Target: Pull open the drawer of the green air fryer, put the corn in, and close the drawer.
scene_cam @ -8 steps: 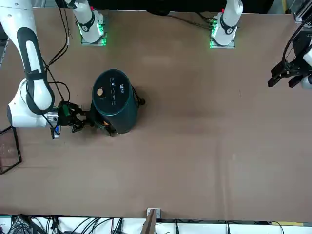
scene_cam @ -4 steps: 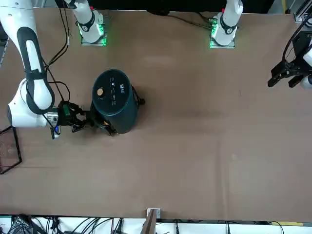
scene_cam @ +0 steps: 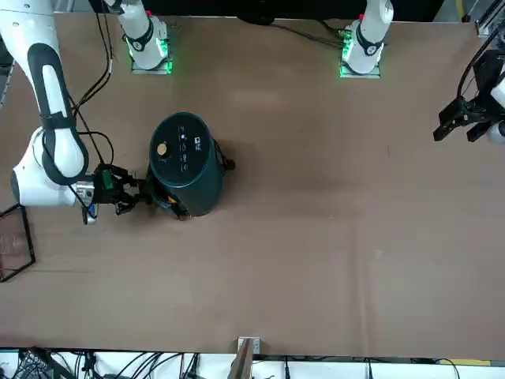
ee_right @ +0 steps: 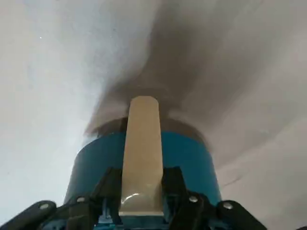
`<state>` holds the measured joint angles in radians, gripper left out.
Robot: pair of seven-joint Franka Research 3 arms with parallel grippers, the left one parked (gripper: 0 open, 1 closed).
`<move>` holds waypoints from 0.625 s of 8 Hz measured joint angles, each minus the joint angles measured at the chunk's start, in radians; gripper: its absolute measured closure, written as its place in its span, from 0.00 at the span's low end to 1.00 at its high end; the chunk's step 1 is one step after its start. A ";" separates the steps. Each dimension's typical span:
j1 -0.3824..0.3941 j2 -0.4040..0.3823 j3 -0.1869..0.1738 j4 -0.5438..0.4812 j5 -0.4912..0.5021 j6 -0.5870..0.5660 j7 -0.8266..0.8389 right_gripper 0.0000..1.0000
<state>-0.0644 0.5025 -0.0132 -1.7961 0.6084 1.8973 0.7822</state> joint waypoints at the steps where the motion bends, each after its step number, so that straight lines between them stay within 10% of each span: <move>1: 0.000 0.000 -0.001 0.000 0.002 -0.002 0.011 0.54; 5: -0.004 0.000 -0.002 -0.003 0.010 -0.006 0.031 0.54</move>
<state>-0.0683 0.5026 -0.0148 -1.7991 0.6189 1.8914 0.8133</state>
